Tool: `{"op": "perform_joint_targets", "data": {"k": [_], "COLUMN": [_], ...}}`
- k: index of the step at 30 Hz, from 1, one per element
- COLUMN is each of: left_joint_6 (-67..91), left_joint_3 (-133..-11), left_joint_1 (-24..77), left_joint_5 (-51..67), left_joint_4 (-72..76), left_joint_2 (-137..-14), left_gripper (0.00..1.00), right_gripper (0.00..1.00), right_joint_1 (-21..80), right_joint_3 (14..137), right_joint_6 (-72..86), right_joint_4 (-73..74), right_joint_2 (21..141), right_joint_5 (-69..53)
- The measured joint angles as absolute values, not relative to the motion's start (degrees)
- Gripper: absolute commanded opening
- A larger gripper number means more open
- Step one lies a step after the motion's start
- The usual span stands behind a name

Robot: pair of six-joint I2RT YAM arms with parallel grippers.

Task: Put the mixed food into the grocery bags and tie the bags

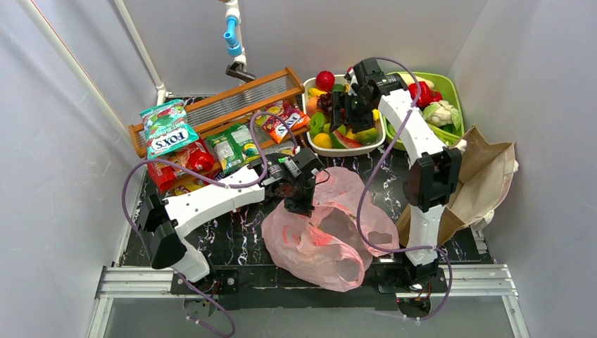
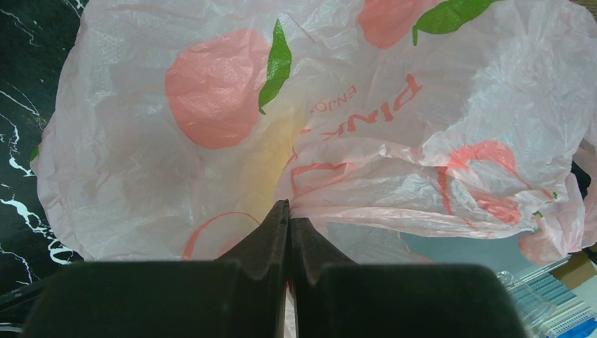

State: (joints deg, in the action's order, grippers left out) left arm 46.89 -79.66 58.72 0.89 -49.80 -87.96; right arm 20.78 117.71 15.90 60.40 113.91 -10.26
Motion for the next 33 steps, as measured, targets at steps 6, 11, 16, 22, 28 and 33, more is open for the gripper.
{"op": "perform_joint_targets", "data": {"k": [6, 11, 16, 22, 28, 33], "left_joint_6": [46.54, 46.44, 46.06, 46.09, 46.09, 46.09], "left_joint_3": [-81.69, -81.69, -81.71, -82.15, -82.15, -82.15], "left_joint_1": [58.74, 58.74, 58.74, 58.74, 58.74, 58.74], "left_joint_5": [0.91, 1.26, 1.63, 2.04, 2.33, 2.42], "left_joint_4": [-50.30, -50.43, -50.48, -50.50, -50.28, -50.19], "left_joint_2": [-88.92, -89.52, -89.80, -90.28, -90.72, -90.72], "left_gripper": [0.00, 0.00, 0.00, 0.00, 0.00, 0.00], "right_gripper": [0.88, 0.89, 0.89, 0.89, 0.88, 0.82], "right_joint_1": [19.00, 18.55, 18.65, 18.76, 18.76, 18.76], "right_joint_3": [118.08, 118.08, 118.41, 118.41, 118.48, 118.50], "right_joint_6": [15.59, 15.62, 15.79, 16.45, 16.82, 17.58], "right_joint_4": [59.77, 58.83, 57.76, 56.55, 55.13, 54.48], "right_joint_2": [117.89, 120.22, 123.48, 125.23, 125.93, 127.11], "right_joint_5": [-9.15, -8.29, -7.81, -7.81, -7.60, -7.64]}}
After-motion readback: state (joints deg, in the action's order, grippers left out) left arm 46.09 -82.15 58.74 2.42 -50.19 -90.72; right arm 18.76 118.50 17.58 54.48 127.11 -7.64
